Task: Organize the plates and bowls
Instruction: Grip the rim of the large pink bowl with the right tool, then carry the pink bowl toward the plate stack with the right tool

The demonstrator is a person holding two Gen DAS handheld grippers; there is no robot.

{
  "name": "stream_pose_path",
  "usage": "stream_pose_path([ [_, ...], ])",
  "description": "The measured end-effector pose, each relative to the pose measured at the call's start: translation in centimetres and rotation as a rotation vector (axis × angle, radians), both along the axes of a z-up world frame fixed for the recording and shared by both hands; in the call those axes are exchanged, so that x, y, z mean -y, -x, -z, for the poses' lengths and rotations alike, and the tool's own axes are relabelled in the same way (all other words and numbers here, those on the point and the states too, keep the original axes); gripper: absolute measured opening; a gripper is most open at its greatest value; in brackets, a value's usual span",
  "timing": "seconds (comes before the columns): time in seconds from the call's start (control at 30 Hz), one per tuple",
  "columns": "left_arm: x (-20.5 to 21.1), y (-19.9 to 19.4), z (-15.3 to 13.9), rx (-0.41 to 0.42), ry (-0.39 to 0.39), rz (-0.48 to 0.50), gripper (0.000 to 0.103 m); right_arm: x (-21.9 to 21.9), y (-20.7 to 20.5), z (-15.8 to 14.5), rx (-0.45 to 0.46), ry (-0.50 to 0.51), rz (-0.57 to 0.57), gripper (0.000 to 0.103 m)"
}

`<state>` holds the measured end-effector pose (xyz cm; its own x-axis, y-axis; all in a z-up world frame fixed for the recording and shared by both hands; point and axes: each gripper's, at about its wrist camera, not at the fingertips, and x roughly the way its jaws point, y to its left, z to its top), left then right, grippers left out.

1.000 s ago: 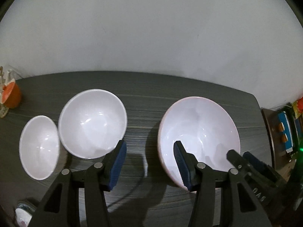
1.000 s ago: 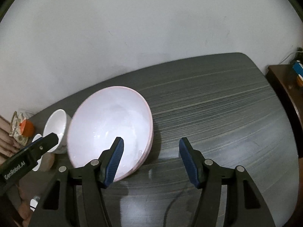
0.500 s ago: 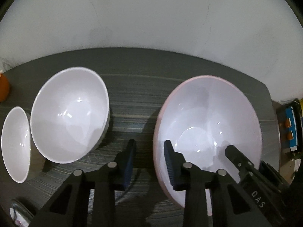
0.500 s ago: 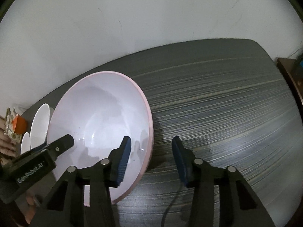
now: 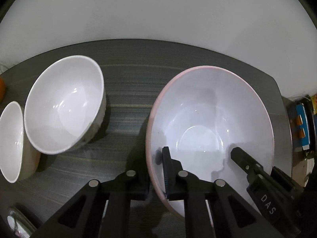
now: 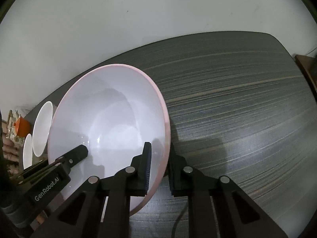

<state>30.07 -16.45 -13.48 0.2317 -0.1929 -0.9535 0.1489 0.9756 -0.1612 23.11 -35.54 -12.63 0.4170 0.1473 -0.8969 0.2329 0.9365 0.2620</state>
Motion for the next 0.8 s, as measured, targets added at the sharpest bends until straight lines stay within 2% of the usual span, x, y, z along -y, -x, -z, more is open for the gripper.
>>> stream_pose_path([
  [0.4,-2.0,3.3,0.1,-0.023,-0.005,-0.006,0.011,-1.9,3.3,0.7,-0.029,0.000,-0.023,0.015],
  [0.8,-3.9,7.9,0.1,-0.047,-0.013,0.001,0.011,-3.7,8.4,0.8,-0.049,-0.003,-0.056,0.015],
])
